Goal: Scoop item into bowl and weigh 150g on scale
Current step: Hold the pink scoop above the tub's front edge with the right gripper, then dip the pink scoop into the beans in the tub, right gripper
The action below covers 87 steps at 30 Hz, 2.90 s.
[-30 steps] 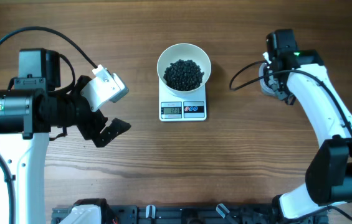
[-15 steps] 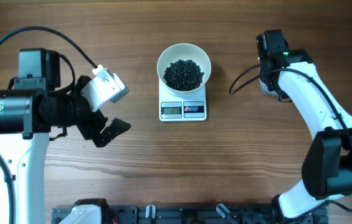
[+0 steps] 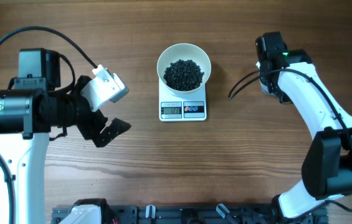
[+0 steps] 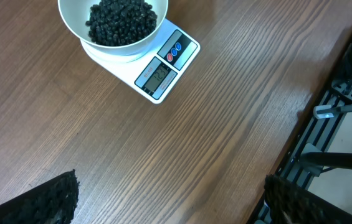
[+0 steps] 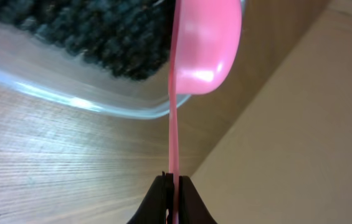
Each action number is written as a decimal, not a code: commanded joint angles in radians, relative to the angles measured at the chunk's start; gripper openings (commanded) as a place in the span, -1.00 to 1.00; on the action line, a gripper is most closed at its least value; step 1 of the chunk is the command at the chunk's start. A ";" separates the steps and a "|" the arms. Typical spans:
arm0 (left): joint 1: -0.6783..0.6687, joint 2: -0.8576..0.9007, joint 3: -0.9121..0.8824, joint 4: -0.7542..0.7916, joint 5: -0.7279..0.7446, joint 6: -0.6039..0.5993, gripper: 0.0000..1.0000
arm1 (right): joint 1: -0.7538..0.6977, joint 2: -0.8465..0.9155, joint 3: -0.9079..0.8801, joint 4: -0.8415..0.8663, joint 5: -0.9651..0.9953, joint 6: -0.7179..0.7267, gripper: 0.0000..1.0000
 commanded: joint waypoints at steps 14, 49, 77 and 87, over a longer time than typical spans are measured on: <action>0.005 -0.010 0.014 -0.001 0.008 0.010 1.00 | 0.004 0.016 -0.006 -0.063 -0.341 0.137 -0.91; 0.005 -0.010 0.014 -0.001 0.008 0.010 1.00 | -0.365 -0.024 -0.002 -0.167 -1.062 0.449 -0.91; 0.005 -0.010 0.014 -0.001 0.008 0.010 1.00 | -0.649 -0.021 -0.002 -0.265 -1.608 0.323 -0.91; 0.005 -0.010 0.014 -0.001 0.008 0.010 1.00 | -0.635 -0.034 -0.002 -0.297 -1.886 0.275 -0.91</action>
